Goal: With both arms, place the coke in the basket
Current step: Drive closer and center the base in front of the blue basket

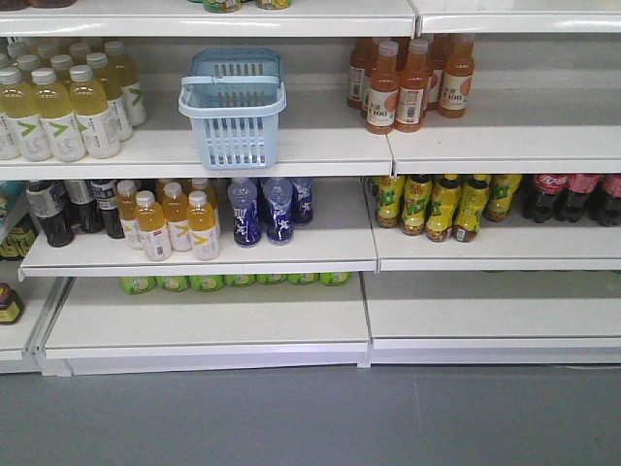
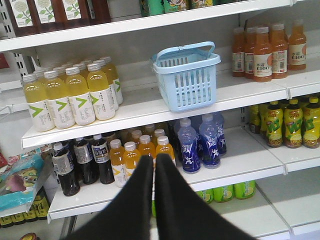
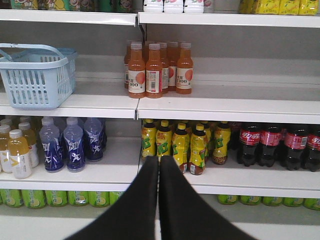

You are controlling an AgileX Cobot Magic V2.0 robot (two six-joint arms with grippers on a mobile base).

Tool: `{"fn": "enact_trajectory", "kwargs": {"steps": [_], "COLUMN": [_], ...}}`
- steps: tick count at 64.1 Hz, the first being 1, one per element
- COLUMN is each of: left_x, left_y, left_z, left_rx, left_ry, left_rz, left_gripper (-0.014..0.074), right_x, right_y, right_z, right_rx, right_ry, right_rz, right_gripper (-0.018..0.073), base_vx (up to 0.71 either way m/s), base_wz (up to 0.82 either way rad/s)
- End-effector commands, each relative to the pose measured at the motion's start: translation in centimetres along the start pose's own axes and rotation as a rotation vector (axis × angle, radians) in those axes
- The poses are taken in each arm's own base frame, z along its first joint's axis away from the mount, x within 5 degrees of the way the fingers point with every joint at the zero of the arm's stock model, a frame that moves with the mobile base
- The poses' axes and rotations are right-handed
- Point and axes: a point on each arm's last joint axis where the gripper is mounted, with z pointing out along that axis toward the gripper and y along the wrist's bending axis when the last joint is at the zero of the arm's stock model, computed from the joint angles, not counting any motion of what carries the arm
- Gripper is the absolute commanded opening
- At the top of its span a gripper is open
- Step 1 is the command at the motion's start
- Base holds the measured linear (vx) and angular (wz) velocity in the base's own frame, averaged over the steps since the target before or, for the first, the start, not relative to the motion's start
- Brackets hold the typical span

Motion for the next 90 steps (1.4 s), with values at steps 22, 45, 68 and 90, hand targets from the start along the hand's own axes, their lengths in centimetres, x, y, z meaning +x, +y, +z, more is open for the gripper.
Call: {"fn": "enact_trajectory", "kwargs": {"steps": [22,45,68,90], "left_x": [-0.80,-0.80,-0.80,-0.80], "left_y": [0.10,0.10,0.10,0.10], "left_z": [-0.19,-0.19,-0.19,-0.19], "left_rx": [-0.011,-0.011,-0.011,-0.011], "left_ry": [-0.092,-0.092,-0.092,-0.092], "left_rz": [-0.006,-0.006,-0.006,-0.006], "left_gripper": [-0.0006,-0.0006,-0.0006,-0.0006], "right_x": [-0.33,-0.33,-0.33,-0.33], "right_y": [-0.02,-0.02,-0.02,-0.02], "right_z": [-0.10,-0.10,-0.10,-0.10], "right_rx": [0.003,0.003,0.003,0.003], "right_ry": [-0.074,-0.074,-0.074,-0.074], "right_rz": [-0.006,-0.006,-0.006,-0.006], "right_gripper": [-0.0009,-0.0009,-0.0009,-0.0009], "base_vx": [0.15,0.13,0.11,0.08], "base_wz": [0.04,0.02,0.01,0.01]}}
